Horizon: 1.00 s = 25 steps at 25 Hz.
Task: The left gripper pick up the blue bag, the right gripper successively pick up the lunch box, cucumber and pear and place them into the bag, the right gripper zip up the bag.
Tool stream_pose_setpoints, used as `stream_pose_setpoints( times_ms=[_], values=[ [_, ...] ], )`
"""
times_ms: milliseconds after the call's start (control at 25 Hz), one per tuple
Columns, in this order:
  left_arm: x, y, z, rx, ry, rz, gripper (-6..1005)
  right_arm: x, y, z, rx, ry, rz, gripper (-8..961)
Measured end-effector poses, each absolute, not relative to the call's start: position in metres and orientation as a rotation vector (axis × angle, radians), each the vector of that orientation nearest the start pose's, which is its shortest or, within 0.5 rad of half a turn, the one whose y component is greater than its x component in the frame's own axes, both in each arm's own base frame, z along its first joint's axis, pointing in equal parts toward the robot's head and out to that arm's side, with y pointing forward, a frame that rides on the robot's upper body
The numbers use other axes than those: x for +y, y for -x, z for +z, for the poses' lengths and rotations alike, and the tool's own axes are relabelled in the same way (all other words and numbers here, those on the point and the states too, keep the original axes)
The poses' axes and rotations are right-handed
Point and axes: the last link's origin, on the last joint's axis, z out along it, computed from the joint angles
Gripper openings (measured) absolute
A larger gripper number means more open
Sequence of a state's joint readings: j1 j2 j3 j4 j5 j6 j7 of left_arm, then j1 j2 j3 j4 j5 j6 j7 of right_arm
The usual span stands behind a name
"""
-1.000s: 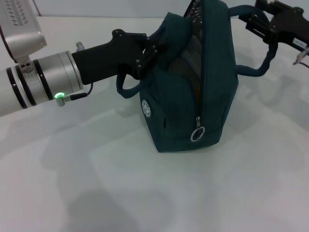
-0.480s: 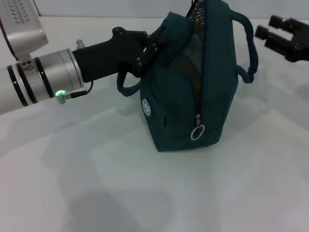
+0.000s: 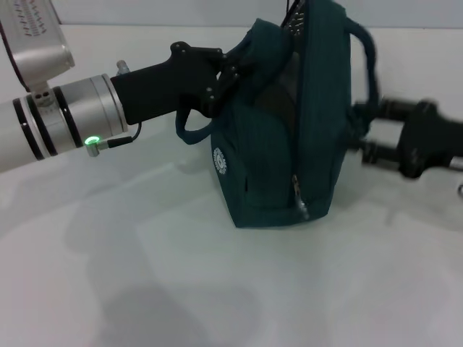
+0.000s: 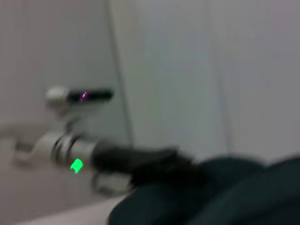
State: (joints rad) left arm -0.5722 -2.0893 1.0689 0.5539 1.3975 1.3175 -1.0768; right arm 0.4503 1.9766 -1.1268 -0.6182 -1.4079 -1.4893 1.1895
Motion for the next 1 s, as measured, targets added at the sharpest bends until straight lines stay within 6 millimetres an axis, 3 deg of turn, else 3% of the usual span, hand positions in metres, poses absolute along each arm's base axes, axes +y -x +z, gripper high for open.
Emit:
stream_pose_setpoints(
  times_ms=[280,440,600,800,1000],
  values=[
    [0.366,0.204,-0.026,-0.278,2.523,-0.95,53,0.316,-0.239,-0.017,0.347,2.895,0.783,546],
    [0.365,0.204,-0.026,-0.28,2.522,-0.949,53,0.311,-0.237,-0.017,0.336,2.922,0.802,547],
    [0.365,0.206,-0.026,-0.284,2.521,-0.947,54,0.316,-0.244,-0.002,0.351,2.821,0.822,548],
    [0.363,0.206,-0.027,-0.269,2.527,-0.947,54,0.336,-0.255,0.017,0.436,2.593,0.871,549],
    [0.356,0.207,-0.031,-0.218,2.547,-0.96,54,0.352,-0.255,0.024,0.452,2.474,0.881,549]
  ],
)
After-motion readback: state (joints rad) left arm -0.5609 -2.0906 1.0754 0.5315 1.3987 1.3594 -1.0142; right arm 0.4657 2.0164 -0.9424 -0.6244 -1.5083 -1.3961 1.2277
